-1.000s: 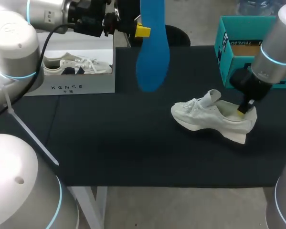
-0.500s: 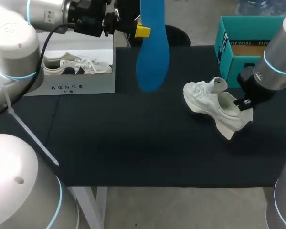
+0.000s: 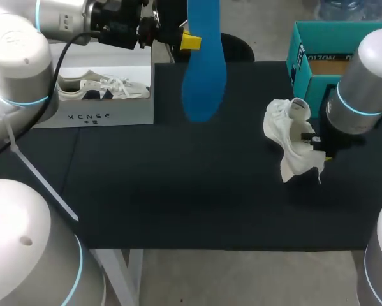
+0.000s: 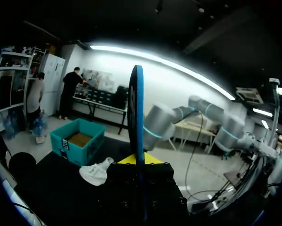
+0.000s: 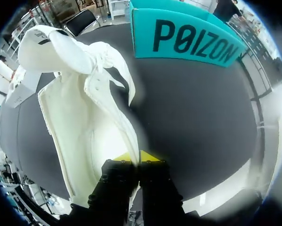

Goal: Take the shoe out of the shoebox, open the shoe tongue, remove and reinsert the insole, then place the shoe into the shoebox

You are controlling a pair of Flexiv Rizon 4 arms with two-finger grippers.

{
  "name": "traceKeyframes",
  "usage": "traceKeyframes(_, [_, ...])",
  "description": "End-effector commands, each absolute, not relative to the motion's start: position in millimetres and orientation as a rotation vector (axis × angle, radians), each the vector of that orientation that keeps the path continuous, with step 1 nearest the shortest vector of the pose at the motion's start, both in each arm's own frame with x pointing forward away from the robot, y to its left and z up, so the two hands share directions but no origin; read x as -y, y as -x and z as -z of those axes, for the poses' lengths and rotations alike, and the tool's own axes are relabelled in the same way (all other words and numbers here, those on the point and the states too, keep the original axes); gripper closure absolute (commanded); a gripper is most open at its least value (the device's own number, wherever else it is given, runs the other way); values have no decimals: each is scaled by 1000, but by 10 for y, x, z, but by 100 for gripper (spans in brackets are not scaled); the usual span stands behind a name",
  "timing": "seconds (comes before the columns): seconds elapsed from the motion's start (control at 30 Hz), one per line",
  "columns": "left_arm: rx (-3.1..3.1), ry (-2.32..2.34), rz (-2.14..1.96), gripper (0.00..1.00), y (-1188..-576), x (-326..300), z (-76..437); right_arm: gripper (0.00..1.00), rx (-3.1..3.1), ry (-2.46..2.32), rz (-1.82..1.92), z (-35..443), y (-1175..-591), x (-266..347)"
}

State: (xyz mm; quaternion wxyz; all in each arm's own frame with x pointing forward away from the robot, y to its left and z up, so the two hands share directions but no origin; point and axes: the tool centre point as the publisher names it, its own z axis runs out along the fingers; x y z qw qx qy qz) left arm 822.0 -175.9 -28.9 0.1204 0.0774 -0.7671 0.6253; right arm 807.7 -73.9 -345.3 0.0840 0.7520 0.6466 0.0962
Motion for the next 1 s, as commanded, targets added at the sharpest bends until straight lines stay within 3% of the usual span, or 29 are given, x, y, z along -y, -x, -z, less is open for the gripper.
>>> traceKeyframes(0.03, [2241,-226,-1827,100,-8218,1758,290,100,-1688,-2295,-281,3507,-8008,567])
traceKeyframes(1.0, [2241,-226,-1827,100,-8218,1758,290,100,-1820,-2301,-299,3999,-7892,85])
